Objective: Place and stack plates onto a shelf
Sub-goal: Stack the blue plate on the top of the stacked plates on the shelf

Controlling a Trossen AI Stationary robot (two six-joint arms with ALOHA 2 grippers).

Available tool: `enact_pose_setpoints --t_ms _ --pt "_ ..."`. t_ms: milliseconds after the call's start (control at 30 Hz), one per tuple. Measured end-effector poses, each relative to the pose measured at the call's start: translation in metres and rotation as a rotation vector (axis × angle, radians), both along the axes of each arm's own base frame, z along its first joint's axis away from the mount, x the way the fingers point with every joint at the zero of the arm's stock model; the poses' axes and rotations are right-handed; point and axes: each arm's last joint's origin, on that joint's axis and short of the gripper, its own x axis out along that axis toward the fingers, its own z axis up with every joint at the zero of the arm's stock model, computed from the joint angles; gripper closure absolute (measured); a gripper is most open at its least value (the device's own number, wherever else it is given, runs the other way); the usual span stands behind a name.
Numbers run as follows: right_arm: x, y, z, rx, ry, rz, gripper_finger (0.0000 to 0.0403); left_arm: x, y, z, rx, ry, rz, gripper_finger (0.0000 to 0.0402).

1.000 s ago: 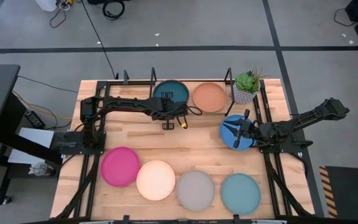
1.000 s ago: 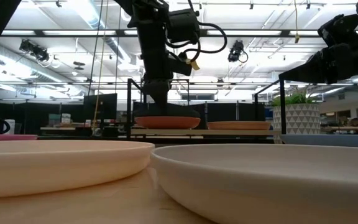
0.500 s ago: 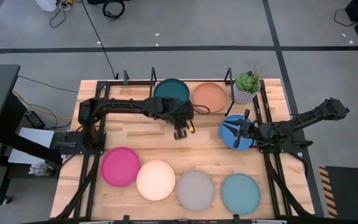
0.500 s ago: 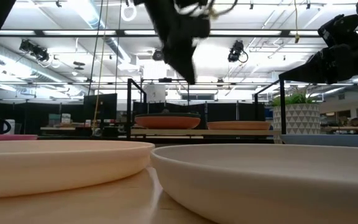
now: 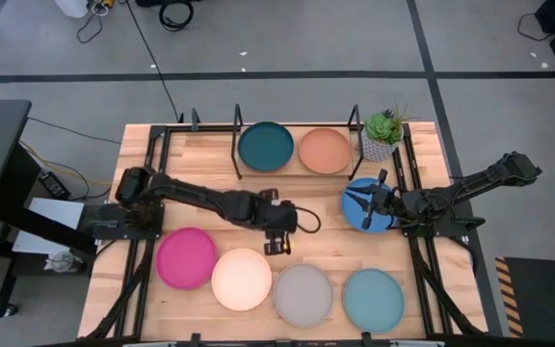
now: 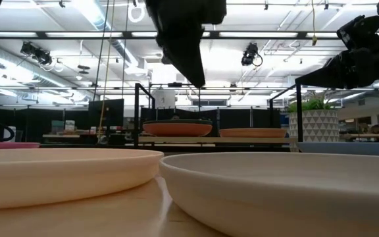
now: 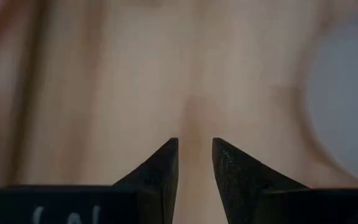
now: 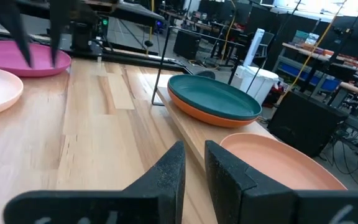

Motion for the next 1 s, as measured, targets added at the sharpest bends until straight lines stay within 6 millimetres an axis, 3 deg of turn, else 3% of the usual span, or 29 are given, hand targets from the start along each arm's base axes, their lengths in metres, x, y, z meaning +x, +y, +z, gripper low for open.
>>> enact_pose_setpoints --t_ms 133,267,633,1000 --pt "0.001 0.001 0.001 0.008 -0.004 0.054 0.0335 0.002 -0.009 -0.021 0.151 -0.069 -0.11 0.0297" --pt "0.005 0.004 0.004 0.079 0.004 0.091 0.0335 0.0 -0.013 -0.038 0.193 -0.106 -0.264 0.0297" --pt "0.04 0.014 0.024 0.156 0.175 0.049 0.0335 -0.046 0.018 -0.026 0.268 -0.337 -0.345 0.0332" --pt "0.088 0.026 0.034 0.368 0.509 -0.057 0.0335 -0.088 0.033 -0.049 0.244 -0.556 -0.523 0.0345"
